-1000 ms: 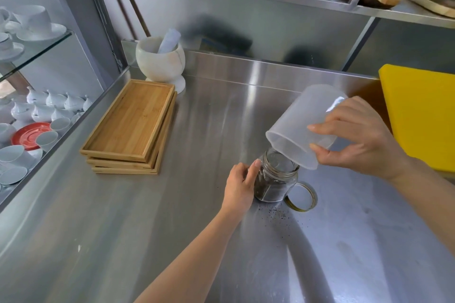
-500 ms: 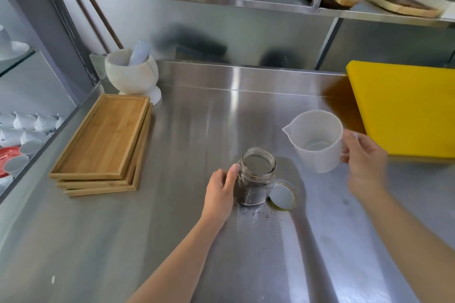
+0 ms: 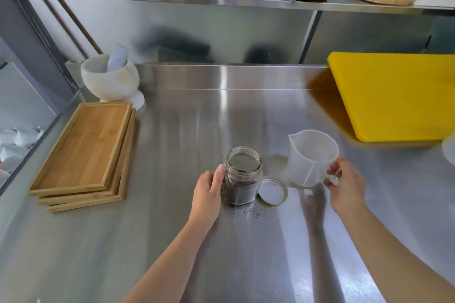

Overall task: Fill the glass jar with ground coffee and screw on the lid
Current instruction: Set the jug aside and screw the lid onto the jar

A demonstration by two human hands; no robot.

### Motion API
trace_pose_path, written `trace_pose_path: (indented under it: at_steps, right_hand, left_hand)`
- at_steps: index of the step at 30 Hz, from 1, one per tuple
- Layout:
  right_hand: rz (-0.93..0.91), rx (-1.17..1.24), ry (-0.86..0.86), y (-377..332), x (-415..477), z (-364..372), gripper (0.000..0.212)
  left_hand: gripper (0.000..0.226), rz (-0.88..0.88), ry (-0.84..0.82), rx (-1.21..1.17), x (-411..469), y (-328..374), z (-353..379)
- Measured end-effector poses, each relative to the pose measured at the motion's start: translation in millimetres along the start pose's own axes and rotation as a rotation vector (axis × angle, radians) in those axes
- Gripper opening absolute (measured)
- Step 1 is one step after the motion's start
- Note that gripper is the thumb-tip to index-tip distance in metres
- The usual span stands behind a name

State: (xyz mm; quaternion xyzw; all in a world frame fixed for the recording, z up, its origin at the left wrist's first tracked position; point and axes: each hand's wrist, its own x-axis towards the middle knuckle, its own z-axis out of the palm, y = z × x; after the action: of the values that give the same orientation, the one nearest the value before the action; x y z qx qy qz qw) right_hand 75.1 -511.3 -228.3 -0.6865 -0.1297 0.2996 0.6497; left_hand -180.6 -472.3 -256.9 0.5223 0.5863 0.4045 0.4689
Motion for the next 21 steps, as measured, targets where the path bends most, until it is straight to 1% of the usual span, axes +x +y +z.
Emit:
trace_pose_path:
  at_steps: [6,10,11,13,15,18,21]
  right_hand:
    - [-0.018,-0.035,-0.038,6,3,-12,0.011]
    - [-0.036,-0.058,0.020,0,9,-15,0.030]
    - [-0.062,-0.061,0.045,-5,10,-14,0.030]
    - [-0.173,-0.088,0.079,-19,10,-12,0.019]
    - [-0.355,-0.176,0.056,-35,7,-10,0.009]
    - [-0.633,-0.357,-0.057,-60,-7,-4,0.014]
    - [-0.794,-0.382,-0.215,-72,-30,10,0.014]
  left_hand:
    - [0.055,-0.011,-0.002,-0.027,1,-2,1]
    - [0.059,-0.008,0.001,-0.048,1,-3,2]
    - [0.060,-0.011,0.001,-0.055,2,-4,2]
    - [0.062,-0.017,-0.001,-0.064,3,-6,2]
    - [0.063,-0.018,0.001,-0.063,4,-7,3]
    - [0.065,-0.023,0.010,-0.070,5,-10,4]
    - [0.065,-0.036,0.011,-0.077,5,-10,5]
